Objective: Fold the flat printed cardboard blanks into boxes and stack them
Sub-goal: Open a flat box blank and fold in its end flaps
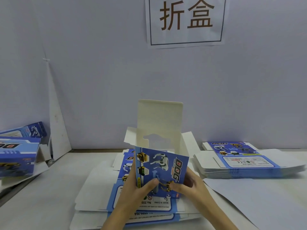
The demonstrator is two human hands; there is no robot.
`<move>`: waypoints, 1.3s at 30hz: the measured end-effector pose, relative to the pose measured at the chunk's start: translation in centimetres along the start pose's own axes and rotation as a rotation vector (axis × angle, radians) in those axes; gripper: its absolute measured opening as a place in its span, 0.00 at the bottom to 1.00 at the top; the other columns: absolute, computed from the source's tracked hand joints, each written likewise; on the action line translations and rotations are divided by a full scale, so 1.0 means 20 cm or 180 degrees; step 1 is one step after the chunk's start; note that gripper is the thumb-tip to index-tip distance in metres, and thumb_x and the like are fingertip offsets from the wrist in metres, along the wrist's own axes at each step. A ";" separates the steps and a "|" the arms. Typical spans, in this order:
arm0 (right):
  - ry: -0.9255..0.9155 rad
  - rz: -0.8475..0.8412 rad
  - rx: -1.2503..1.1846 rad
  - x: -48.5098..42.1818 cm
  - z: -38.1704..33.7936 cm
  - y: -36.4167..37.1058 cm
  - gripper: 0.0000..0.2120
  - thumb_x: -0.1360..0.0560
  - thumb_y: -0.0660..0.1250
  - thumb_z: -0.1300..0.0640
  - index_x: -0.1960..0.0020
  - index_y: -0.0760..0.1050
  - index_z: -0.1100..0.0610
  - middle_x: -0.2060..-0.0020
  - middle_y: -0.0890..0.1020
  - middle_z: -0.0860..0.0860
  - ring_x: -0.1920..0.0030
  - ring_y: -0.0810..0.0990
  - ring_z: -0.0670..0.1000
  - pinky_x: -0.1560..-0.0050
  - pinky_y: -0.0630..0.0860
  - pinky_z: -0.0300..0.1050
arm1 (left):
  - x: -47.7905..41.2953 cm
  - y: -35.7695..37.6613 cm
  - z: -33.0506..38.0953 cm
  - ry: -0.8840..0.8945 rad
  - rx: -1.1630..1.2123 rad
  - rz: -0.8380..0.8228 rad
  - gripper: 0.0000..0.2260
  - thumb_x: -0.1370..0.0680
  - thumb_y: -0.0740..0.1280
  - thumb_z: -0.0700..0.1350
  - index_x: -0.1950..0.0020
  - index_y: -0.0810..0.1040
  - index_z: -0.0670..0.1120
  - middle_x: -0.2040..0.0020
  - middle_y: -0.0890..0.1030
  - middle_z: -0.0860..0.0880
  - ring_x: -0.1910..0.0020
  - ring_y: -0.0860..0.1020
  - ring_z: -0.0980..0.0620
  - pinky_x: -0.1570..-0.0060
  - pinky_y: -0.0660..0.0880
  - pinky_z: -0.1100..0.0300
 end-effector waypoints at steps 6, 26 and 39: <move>-0.0041 0.0384 0.0462 0.01 0.05 0.04 0.26 0.28 0.65 0.46 0.32 0.69 0.52 0.47 0.82 0.39 0.46 0.81 0.40 0.54 0.79 0.36 | 0.01 0.04 -0.01 0.0372 -0.0232 0.0389 0.25 0.33 0.68 0.58 0.39 0.69 0.53 0.47 0.79 0.56 0.47 0.79 0.55 0.56 0.76 0.70; -0.0144 0.0511 0.0371 0.03 0.06 0.06 0.25 0.30 0.66 0.47 0.35 0.63 0.34 0.40 0.76 0.39 0.42 0.78 0.40 0.56 0.82 0.41 | 0.01 0.04 -0.05 0.0553 -0.0522 0.0941 0.23 0.28 0.59 0.60 0.40 0.76 0.48 0.52 0.79 0.57 0.50 0.77 0.56 0.58 0.73 0.75; -0.0192 0.0636 0.0354 0.04 0.07 0.05 0.26 0.31 0.68 0.49 0.35 0.65 0.38 0.40 0.76 0.44 0.42 0.79 0.44 0.57 0.82 0.40 | 0.03 0.05 -0.05 0.0519 -0.0484 0.0908 0.23 0.29 0.60 0.61 0.47 0.79 0.45 0.60 0.78 0.54 0.57 0.77 0.52 0.63 0.72 0.74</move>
Point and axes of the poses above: each hand's wrist, its own x-axis away from the middle knuckle, its own y-axis out of the palm, z = x × y, the point moved 2 cm from there along -x, towards the middle knuckle
